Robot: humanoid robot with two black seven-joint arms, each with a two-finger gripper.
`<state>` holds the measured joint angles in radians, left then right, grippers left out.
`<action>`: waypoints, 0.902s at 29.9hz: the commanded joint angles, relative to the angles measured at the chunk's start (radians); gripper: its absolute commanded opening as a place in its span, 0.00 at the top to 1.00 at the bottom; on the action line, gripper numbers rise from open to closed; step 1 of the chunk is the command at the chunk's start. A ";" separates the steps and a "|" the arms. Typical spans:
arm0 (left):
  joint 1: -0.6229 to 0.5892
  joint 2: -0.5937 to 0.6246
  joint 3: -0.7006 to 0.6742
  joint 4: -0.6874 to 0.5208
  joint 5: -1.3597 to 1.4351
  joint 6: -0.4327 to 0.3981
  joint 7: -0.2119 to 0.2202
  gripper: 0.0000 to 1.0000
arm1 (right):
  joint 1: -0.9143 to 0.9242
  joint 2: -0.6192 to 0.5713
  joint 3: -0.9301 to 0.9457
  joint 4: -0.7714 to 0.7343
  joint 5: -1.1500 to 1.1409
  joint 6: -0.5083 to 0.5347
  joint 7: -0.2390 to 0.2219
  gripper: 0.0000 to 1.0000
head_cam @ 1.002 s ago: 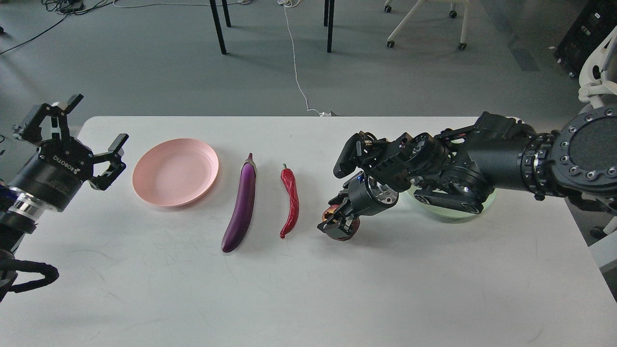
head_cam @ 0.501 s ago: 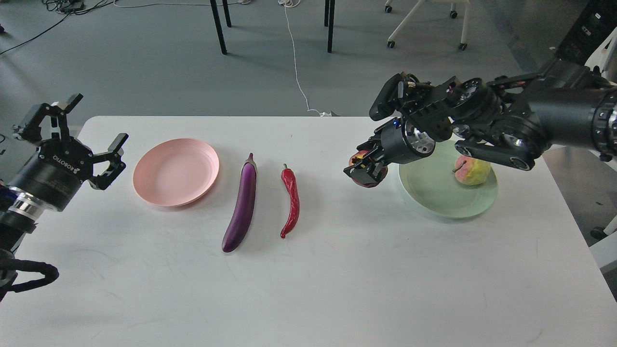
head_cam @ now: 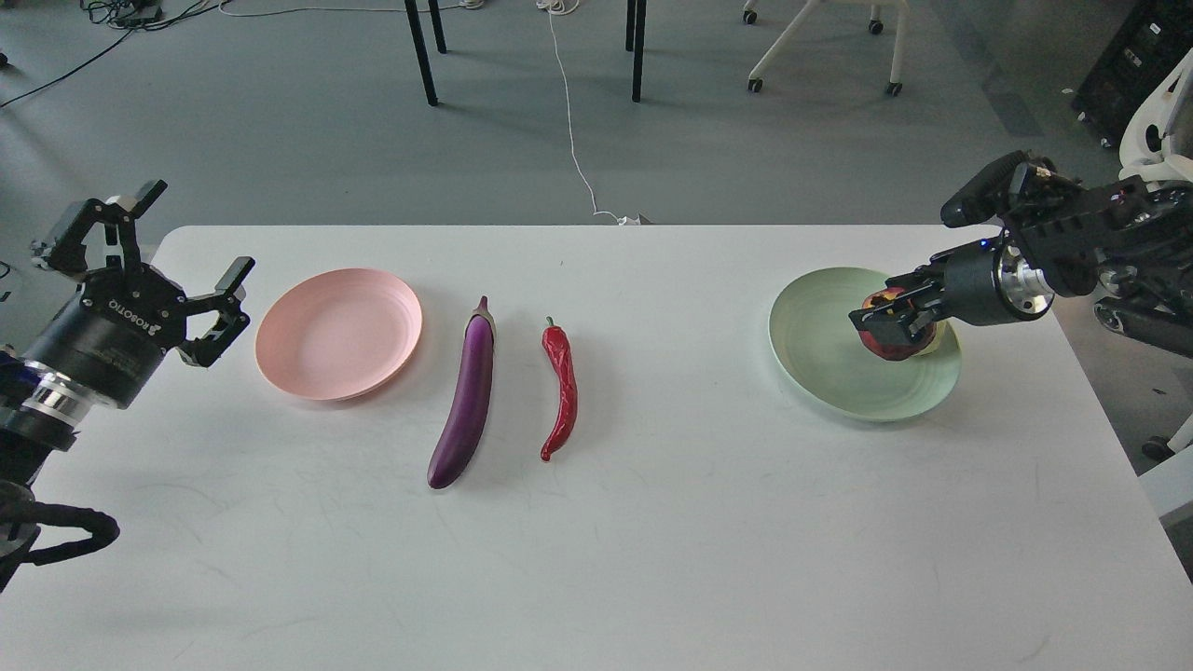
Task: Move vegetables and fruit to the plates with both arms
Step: 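Carry the apple onto the green plate and release it, then withdraw the right gripper and raise the left gripper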
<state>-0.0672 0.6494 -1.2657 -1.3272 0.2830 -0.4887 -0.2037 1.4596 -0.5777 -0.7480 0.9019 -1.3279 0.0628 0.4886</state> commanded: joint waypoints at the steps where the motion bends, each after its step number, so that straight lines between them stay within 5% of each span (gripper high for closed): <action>1: 0.000 0.001 -0.001 -0.010 0.001 0.000 0.000 0.00 | -0.064 -0.001 0.047 -0.027 0.001 -0.032 0.000 0.32; 7: 0.000 0.009 -0.003 -0.012 0.001 0.000 0.000 0.00 | -0.110 -0.004 0.118 -0.028 0.004 -0.034 0.000 0.06; 12: 0.001 0.027 -0.003 -0.014 0.002 0.000 0.000 0.00 | -0.091 -0.050 0.162 -0.015 0.018 -0.032 0.000 0.03; 15: 0.000 0.041 -0.003 -0.014 0.002 0.000 0.000 0.00 | -0.111 -0.108 0.350 0.002 0.053 -0.028 0.000 0.03; 23: -0.017 0.055 -0.001 -0.014 0.042 0.000 0.000 0.00 | -0.384 -0.149 0.809 0.003 0.746 -0.011 0.000 0.03; 27: -0.048 0.046 -0.001 -0.035 0.249 0.000 -0.022 0.00 | -0.527 -0.151 0.923 0.000 1.126 0.079 0.000 0.03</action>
<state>-0.0952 0.7012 -1.2676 -1.3454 0.3933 -0.4887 -0.2070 1.0275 -0.7270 0.1025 0.9040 -0.4504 0.0786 0.4885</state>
